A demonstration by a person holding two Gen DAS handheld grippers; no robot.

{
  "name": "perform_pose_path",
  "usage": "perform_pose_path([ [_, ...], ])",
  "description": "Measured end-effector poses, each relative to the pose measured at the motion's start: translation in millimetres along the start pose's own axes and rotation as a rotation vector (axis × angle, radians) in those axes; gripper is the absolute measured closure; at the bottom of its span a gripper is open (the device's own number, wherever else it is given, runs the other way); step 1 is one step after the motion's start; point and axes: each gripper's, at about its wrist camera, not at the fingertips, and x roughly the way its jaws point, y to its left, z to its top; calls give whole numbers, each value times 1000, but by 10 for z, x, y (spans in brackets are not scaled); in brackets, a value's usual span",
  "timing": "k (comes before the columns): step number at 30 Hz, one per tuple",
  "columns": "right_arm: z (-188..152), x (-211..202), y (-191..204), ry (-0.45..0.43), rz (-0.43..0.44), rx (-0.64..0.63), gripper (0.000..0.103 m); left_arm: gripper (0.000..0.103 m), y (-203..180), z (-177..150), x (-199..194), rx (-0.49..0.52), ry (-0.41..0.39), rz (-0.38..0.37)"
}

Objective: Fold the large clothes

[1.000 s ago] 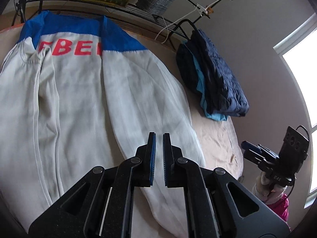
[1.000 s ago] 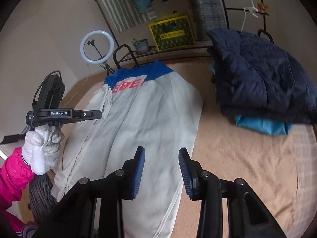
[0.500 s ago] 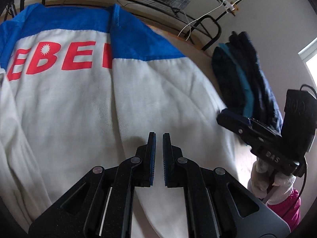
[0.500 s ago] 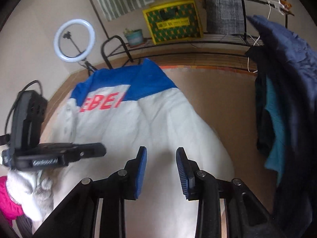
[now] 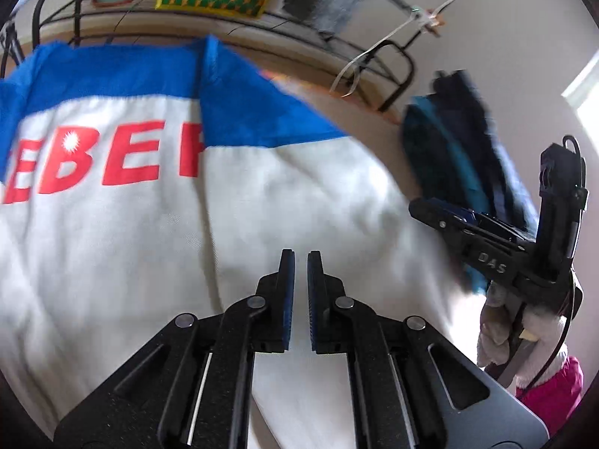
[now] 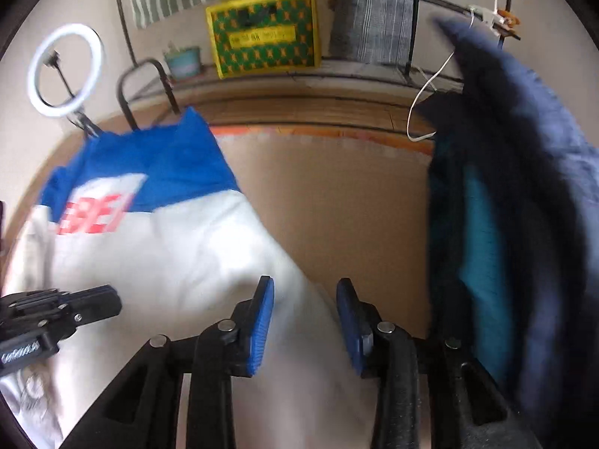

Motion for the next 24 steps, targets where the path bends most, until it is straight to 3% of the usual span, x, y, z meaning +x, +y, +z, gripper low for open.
perform_pose_path([
  [6, -477, -1088, 36, -69, 124, -26, 67, 100, -416, -453, -710, 114, 3, -124],
  [10, -1029, -1822, 66, -88, 181, -26, 66, 100, -719, -809, -1033, 171, 32, -199],
  [13, -1548, -2234, 44, -90, 199, 14, 61, 100, -938, -1245, -1210, 207, 86, -269],
  [18, -2604, -2592, 34, -38, 271, 102, 60, 100, -1289, -1937, -1123, 310, 205, -313],
  [24, -3449, -2434, 19, 28, 339, 193, 55, 100, -1504, -2443, -722, 353, 312, -303],
])
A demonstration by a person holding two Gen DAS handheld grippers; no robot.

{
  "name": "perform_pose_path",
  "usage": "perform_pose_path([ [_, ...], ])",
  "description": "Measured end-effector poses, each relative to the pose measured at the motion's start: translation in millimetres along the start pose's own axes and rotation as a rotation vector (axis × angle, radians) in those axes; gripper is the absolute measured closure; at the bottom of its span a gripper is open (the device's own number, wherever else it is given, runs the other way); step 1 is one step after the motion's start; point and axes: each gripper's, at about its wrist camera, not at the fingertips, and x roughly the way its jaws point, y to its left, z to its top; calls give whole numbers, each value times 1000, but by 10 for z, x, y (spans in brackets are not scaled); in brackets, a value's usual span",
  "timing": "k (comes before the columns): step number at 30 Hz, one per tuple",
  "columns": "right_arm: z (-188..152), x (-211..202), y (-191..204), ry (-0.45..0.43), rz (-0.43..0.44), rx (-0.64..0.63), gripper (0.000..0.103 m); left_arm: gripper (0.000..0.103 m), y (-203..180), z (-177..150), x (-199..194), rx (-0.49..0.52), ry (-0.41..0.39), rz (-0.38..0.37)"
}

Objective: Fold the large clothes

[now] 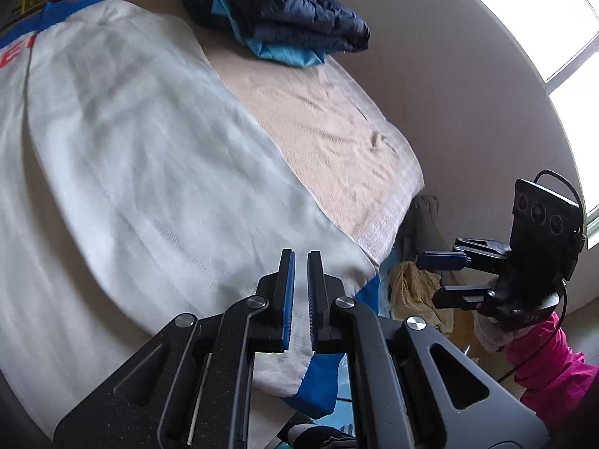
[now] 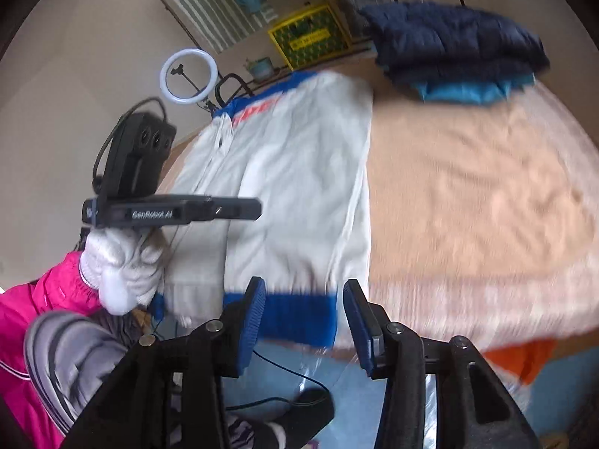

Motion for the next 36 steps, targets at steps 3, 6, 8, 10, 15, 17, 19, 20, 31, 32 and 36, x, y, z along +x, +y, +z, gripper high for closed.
perform_pose_path([
  [3, -108, 128, -129, -12, 16, 46, 55, 100, -42, -71, 198, 9, 20, 9],
  [6, -128, 240, -182, -10, 49, 60, 59, 100, -31, -126, 307, 8, 16, 36],
  [8, -107, 307, -138, 1, 63, 49, 68, 100, 28, -139, 348, -20, 10, 32],
  [10, -103, 377, -88, 37, 71, 31, 84, 100, 62, -155, 359, -40, 3, 26],
  [15, -61, 159, -233, -14, 211, 185, 103, 100, -62, -159, 406, -13, -4, 9],
  [17, -108, 167, -329, 12, 142, 202, 103, 100, -75, -178, 501, -12, 10, 8],
  [19, -187, 236, -375, 55, 88, 203, 101, 100, -70, -197, 544, -4, -3, 8],
  [20, -219, 235, -370, 50, 75, 190, 97, 100, -67, -198, 540, -7, -4, 4],
  [31, -146, 387, -381, -14, 125, 197, 37, 100, -64, -179, 156, 0, -55, 22],
  [32, -151, 440, -340, 3, 108, 180, 37, 100, -44, -181, 159, 2, -54, 30],
  [36, -133, 533, -243, 27, 47, 143, 63, 100, 93, -208, 314, -30, -24, 32],
])
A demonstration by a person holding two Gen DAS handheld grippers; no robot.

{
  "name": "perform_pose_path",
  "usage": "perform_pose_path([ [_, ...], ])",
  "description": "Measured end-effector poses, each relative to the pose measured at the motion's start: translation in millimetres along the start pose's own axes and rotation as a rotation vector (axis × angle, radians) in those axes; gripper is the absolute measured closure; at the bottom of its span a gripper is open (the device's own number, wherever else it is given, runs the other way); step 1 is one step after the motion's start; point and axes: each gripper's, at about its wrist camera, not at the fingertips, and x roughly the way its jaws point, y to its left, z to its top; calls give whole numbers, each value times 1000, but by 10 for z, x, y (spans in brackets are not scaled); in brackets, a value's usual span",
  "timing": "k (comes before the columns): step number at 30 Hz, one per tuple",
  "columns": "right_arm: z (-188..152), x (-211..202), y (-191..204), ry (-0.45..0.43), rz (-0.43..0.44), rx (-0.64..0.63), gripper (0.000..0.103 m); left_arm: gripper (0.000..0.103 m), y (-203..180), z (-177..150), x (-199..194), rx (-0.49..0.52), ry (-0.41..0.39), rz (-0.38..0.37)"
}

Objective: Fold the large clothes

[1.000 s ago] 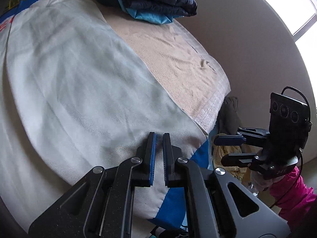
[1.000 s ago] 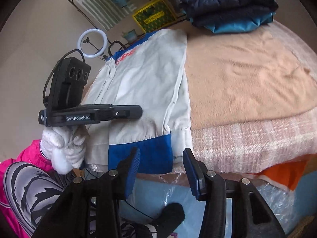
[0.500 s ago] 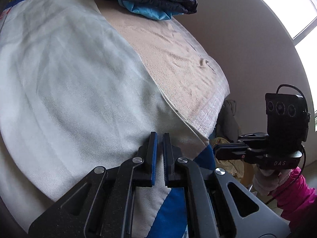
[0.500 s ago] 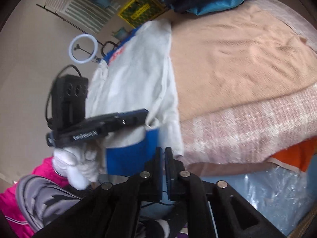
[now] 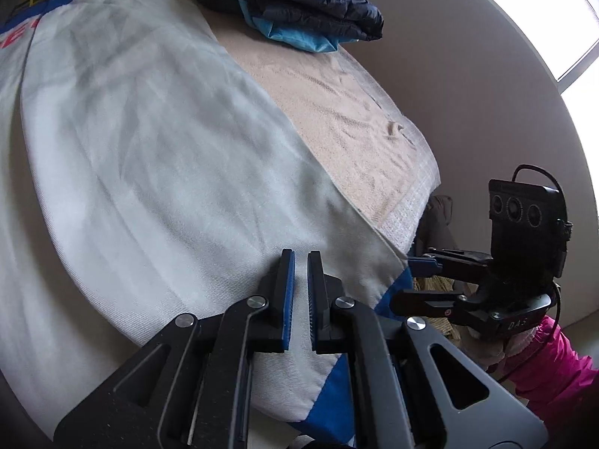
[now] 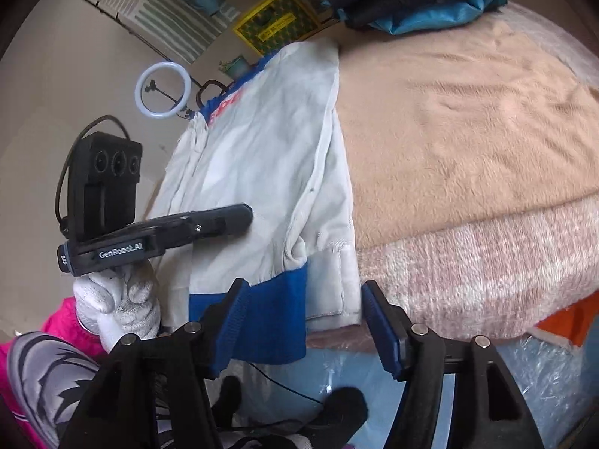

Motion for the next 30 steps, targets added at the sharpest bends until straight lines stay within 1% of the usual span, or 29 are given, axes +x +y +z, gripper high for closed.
perform_pose_path([
  [1, 1, 22, -13, 11, -1, 16, 74, 100, 12, -20, 55, -3, 3, -2],
  [3, -17, 36, -6, 8, 2, 40, 89, 100, 12, -45, 95, 3, -9, -1],
  [4, -21, 28, 42, 4, -10, 29, 92, 100, 5, -47, 96, 7, -13, -2],
  [7, -35, -46, 332, -33, -109, -70, 95, 100, 16, -22, 58, -4, -2, -14],
  [9, -45, -116, 576, -58, -160, -176, 96, 100, 45, 32, -33, -23, -11, -23],
  [11, -50, -170, 773, -70, -178, -256, 96, 100, 87, 138, -199, -42, -46, -20],
  [14, -66, -206, 999, -90, -203, -360, 97, 100, 183, 428, -442, -85, -81, -11],
  [15, -73, -196, 1073, -95, -216, -397, 97, 98, 211, 540, -501, -93, -85, -1],
  [16, -80, -167, 1121, -93, -220, -418, 97, 85, 229, 679, -554, -104, -86, 15],
  [17, -86, -143, 1166, -91, -221, -437, 97, 60, 234, 837, -596, -107, -81, 32],
  [18, -101, -120, 1210, -88, -223, -463, 97, 49, 232, 937, -616, -105, -79, 35],
  [19, -127, -86, 1268, -86, -228, -499, 97, 43, 198, 1085, -619, -90, -69, 38],
  [20, -162, -47, 1325, -84, -235, -535, 97, 43, 173, 1184, -603, -76, -57, 47],
  [22, -186, 39, 1420, -71, -227, -586, 97, 43, 95, 1405, -492, -48, -15, 99],
  [25, -244, 142, 1532, -48, -214, -655, 97, 42, 39, 1590, -283, -15, 40, 185],
  [26, -244, 190, 1551, -40, -210, -675, 97, 41, 20, 1649, -163, 6, 89, 222],
  [27, -248, 232, 1578, -32, -203, -689, 97, 41, 10, 1686, -67, 28, 123, 263],
  [29, -255, 290, 1605, -20, -184, -700, 97, 41, 26, 1726, 92, 81, 159, 385],
  [30, -263, 305, 1622, -16, -177, -705, 97, 41, 57, 1743, 157, 90, 177, 426],
])
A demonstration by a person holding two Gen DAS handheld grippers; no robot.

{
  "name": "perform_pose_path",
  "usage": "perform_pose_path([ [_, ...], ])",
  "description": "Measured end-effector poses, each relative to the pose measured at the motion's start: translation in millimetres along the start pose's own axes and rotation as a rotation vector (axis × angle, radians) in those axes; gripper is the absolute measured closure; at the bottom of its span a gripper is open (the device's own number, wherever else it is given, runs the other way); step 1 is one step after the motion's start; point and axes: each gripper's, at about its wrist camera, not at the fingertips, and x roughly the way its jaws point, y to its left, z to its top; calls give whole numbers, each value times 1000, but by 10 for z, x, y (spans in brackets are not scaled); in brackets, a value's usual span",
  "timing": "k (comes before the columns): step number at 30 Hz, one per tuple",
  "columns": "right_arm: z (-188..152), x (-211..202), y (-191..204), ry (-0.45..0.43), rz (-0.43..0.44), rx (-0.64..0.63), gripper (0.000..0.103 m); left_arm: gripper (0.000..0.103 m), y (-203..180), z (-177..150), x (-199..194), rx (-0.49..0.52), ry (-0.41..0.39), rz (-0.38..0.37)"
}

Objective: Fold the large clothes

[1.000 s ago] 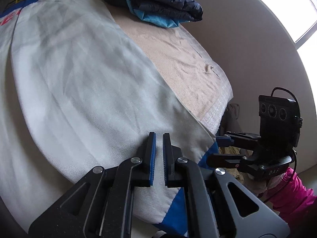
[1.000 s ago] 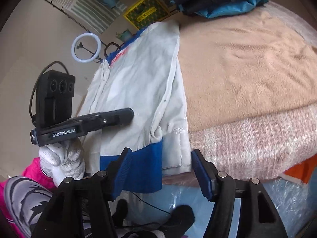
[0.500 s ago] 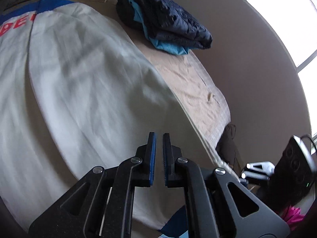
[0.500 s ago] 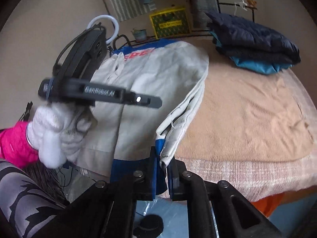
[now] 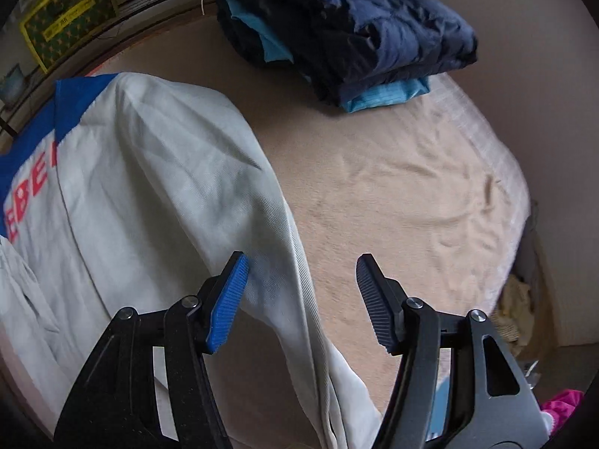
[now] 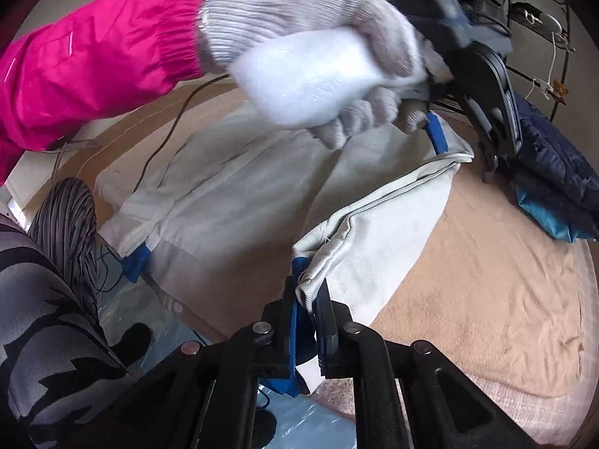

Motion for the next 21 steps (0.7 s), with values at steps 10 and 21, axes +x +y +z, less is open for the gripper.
perform_pose_path([
  [10, 0, 10, 34, 7, 53, -5, 97, 96, 584, -19, 62, -125, -96, 20],
  [21, 200, 84, 194, 87, 186, -73, 97, 100, 1854, -949, -531, -515, -322, -265],
])
